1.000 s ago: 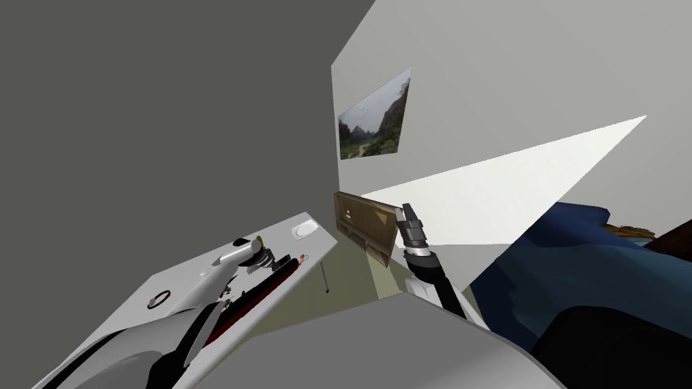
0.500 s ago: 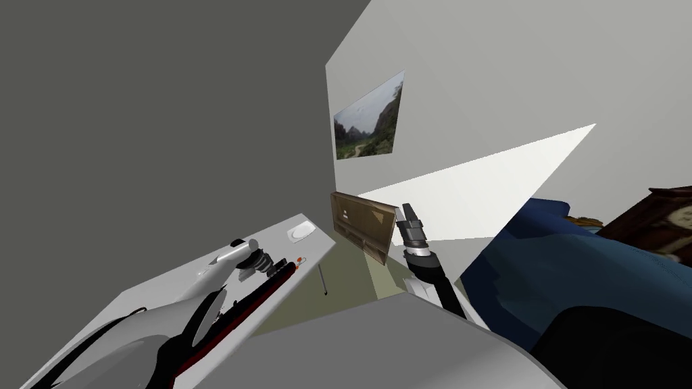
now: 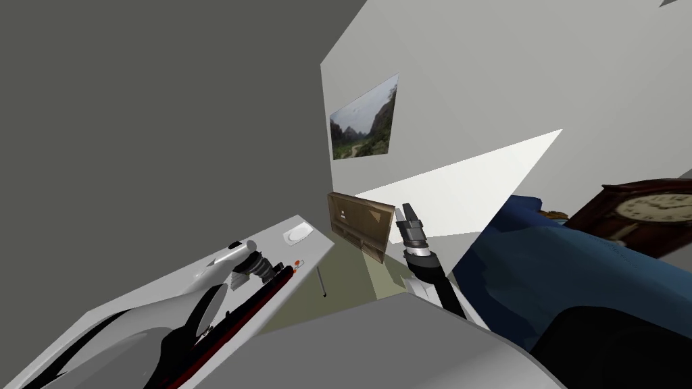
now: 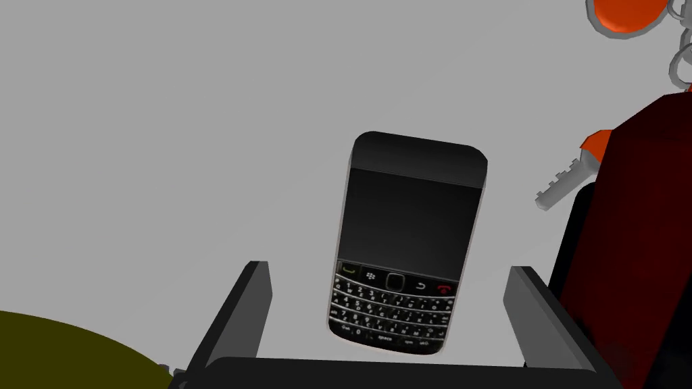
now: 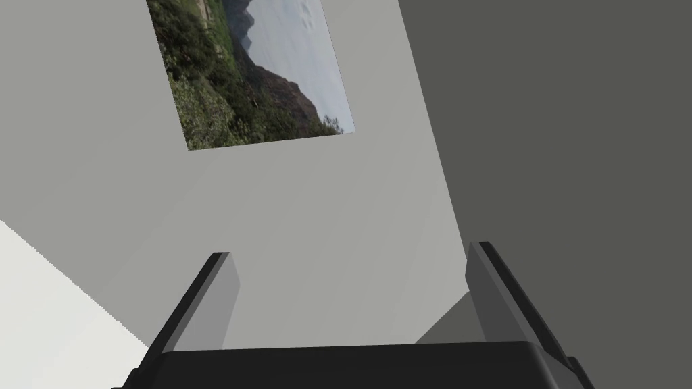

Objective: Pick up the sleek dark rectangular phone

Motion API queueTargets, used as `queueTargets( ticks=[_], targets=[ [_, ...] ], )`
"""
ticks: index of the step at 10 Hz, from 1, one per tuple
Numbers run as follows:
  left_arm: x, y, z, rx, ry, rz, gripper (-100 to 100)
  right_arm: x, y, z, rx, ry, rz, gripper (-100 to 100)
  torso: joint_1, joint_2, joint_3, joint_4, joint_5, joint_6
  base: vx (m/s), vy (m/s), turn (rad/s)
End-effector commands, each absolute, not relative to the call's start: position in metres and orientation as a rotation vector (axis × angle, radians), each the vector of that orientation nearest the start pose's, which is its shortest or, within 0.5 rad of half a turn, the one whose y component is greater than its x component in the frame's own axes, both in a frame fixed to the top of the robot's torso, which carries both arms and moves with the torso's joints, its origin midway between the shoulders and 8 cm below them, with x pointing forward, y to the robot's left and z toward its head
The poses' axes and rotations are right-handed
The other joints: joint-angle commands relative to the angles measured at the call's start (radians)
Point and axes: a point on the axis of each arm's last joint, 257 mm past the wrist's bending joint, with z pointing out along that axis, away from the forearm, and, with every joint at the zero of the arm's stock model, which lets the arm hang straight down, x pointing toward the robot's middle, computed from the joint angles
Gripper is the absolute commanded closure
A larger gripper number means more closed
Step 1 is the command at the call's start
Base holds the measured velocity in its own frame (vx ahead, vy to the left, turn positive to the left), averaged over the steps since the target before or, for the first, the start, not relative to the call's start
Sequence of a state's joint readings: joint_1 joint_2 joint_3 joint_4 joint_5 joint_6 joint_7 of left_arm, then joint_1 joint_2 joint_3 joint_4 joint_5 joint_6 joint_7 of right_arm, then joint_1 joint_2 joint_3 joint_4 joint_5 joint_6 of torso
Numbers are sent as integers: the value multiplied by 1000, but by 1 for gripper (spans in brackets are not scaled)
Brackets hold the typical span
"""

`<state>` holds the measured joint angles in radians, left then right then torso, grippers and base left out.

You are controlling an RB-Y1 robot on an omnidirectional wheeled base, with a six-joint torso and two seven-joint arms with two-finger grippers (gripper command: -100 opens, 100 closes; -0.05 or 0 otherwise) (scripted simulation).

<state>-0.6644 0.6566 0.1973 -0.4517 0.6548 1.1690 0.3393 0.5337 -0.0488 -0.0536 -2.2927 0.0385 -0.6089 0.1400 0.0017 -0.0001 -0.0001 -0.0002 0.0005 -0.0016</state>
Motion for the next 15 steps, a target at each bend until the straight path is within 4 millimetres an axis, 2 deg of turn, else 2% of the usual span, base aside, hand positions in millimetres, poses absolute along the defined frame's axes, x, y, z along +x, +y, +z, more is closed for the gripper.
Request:
queueTargets(
  ticks=[1,5,6,7,9,12,13,15],
  targets=[
    [435,467,-410,-3015,1003,-340,-100,319,-283,40,462,640,1108,0,0,0,0,0,0,0,17,44,-133],
    [431,465,-411,-3032,999,-328,-100,319,-283,40,462,640,1108,0,0,0,0,0,0,0,10,24,-27],
    [431,465,-412,-3033,999,-327,0,319,-283,40,462,640,1108,0,-1,0,0,0,0,0,0,0,0],
    [427,459,-424,-3032,1001,-327,-100,319,-283,40,462,640,1108,0,-2,0,0,0,0,0,26,12,6],
    [424,453,-436,-3031,1004,-327,-100,319,-283,40,462,640,1108,0,-1,-2,-1,-1,0,0,40,24,3],
    [423,453,-435,-3032,1003,-326,-100,319,-283,40,462,640,1108,0,-2,-1,-1,-1,0,0,14,4,0],
    [423,453,-435,-3031,1003,-327,100,319,-283,40,462,640,1108,0,-2,0,0,0,0,0,0,0,0],
    [423,453,-436,-3032,1008,-325,100,319,-283,40,462,640,1108,0,0,-1,-1,-1,1,-1,0,0,0]
  ],
)
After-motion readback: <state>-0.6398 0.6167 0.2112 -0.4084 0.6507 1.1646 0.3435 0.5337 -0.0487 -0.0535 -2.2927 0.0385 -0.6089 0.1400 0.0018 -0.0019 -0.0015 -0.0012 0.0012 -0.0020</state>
